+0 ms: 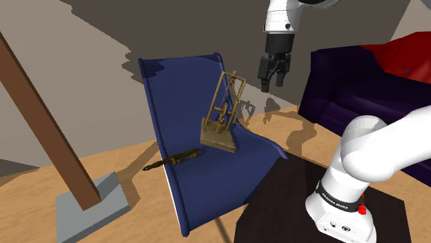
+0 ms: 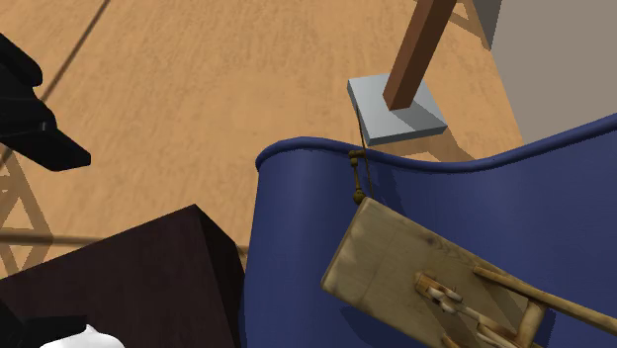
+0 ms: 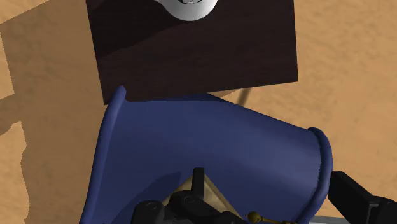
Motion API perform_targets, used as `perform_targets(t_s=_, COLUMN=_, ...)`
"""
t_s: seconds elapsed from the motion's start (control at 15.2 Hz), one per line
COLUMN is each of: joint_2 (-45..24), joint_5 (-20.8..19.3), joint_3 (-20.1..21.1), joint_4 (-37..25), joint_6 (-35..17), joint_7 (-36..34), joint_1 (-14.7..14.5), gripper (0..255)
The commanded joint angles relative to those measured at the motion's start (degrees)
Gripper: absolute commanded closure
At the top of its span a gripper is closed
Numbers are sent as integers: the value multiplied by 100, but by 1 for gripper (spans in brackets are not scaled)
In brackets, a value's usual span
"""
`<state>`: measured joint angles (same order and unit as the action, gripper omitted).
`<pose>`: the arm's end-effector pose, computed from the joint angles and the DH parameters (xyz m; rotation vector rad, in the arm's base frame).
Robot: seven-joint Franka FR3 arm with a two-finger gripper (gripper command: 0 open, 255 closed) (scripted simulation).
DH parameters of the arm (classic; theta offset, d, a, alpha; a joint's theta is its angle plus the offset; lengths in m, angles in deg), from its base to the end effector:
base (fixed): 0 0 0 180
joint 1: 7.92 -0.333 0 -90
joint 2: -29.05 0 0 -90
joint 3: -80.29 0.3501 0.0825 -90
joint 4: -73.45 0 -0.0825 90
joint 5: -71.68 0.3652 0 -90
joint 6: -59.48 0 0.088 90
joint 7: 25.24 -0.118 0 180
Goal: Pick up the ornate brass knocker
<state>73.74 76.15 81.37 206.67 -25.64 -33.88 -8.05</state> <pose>0.2560 0.0174 0.6089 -3.0739 0.2019 0.0998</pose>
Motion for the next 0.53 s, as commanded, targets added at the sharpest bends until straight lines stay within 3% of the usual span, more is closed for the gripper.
perform_targets(t_s=0.0, joint_2=0, joint_5=0, joint_3=0, joint_4=0, joint_6=0, joint_7=0, joint_1=0, gripper=0)
perform_targets(t_s=0.46, joint_2=-1260, joint_5=-344, joint_3=230, joint_4=-37, joint_6=-1175, joint_7=592, joint_1=-243, gripper=0)
